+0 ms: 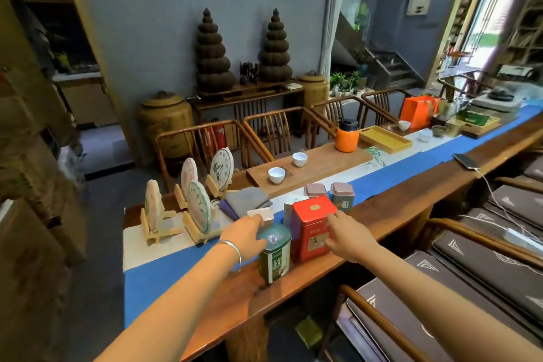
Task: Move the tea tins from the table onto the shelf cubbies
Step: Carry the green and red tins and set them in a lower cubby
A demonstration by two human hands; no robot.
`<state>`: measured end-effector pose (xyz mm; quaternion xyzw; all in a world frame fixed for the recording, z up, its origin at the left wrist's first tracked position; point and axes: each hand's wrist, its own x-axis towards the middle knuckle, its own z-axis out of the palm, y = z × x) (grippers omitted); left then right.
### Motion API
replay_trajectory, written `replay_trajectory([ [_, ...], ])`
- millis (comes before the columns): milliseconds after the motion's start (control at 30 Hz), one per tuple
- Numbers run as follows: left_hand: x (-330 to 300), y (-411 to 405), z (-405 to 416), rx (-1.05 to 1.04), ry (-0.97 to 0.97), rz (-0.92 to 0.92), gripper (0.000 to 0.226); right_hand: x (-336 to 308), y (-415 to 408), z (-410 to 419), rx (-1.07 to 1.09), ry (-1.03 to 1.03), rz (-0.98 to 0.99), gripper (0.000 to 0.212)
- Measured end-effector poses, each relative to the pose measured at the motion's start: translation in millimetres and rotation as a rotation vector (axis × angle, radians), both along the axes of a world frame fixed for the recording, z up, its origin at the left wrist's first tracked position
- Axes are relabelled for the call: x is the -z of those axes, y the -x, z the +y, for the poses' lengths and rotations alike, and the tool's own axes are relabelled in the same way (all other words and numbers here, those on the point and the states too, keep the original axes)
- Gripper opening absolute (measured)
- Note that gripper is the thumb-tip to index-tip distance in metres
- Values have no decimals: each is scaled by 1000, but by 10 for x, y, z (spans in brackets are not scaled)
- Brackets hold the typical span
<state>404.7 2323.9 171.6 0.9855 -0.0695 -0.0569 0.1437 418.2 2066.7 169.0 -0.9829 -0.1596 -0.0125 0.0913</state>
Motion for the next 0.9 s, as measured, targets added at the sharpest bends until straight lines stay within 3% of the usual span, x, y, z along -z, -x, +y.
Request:
replay_trajectory([
  [333,471,-1038,133,23,42,146,54,229,-1185,333,-86,112,75,44],
  [433,649,-1149,64,55,47,191,60,333,-1412,343,-124,180,150,63],
  [633,994,-1233,-133,12,120,254,85,616,-1859,166,-238,410,105,100],
  [833,1307,-1292,-263,-41,88,288,102,912,-2230,-71,-408,486,82,89],
  [900,1348,-1345,-298,-81,77,289,100,941,-2317,-116,-455,462,83,95],
])
